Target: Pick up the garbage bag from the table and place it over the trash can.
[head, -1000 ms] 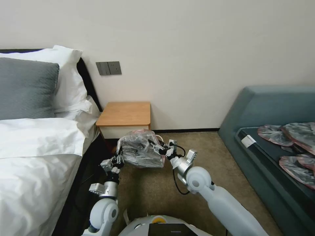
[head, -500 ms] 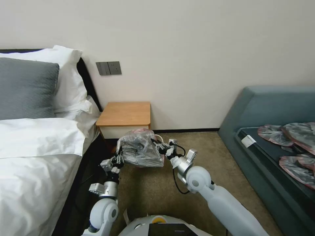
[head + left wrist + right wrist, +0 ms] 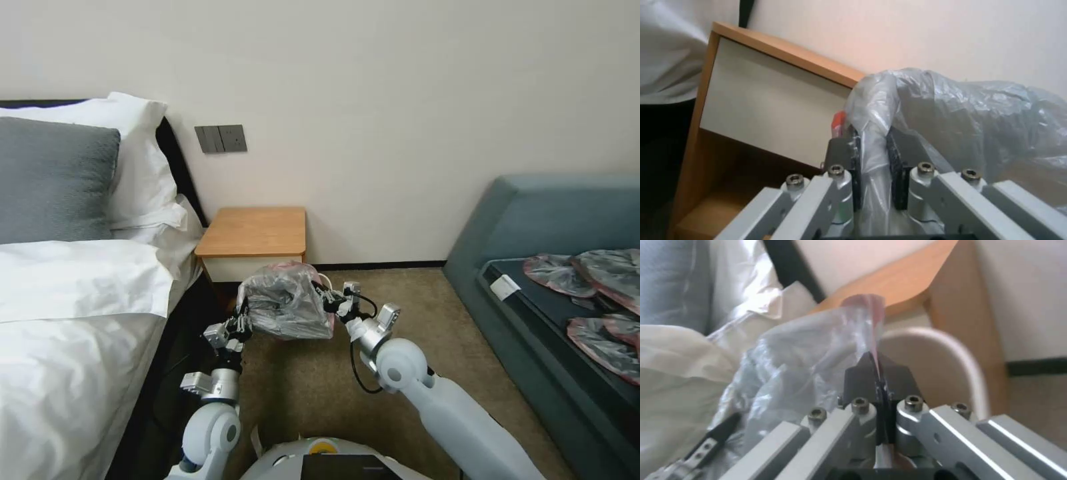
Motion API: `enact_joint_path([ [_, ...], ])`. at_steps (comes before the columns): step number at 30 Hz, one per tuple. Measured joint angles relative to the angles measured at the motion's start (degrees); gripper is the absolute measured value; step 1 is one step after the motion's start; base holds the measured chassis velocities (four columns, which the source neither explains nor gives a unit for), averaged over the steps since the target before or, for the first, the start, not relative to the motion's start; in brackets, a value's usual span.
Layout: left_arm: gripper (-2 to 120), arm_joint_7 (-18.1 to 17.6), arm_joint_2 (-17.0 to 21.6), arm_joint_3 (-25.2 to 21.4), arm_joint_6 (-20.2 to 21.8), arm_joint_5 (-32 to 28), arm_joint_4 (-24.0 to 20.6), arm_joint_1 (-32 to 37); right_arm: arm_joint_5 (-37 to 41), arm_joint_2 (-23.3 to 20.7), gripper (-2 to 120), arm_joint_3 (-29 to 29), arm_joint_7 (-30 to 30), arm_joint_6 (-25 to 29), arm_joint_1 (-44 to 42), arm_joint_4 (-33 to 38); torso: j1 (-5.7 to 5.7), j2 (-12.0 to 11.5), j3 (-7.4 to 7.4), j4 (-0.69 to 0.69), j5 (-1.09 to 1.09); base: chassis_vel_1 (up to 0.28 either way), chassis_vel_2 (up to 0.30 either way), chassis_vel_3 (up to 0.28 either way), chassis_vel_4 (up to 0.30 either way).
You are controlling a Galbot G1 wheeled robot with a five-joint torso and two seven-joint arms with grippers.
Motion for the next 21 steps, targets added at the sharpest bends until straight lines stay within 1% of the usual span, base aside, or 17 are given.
enact_joint_path([
  [7,11,-0.1,-0.1,0.0,0.0,-0.2,0.3,-0.1,-4.7,-0.9,0,0.9,2.8,-0.3,-0.6,0.5,0.00,0.0,0.00,0.00,0.00,0.000,0.000,0.000,0.000],
  [17,11,0.3,-0.2,0.1,-0.2,-1.9,0.2,0.0,-6.4,-2.6,0,3.6,1.9,-0.3,-1.0,0.6,0.00,0.0,0.00,0.00,0.00,0.000,0.000,0.000,0.000],
  [21,11,0.7,-0.2,0.2,-0.3,-4.0,-0.2,0.1,-7.5,-3.2,0,4.7,1.1,0.2,-1.2,-0.3,0.00,0.0,0.00,0.00,0.00,0.000,0.000,0.000,0.000],
])
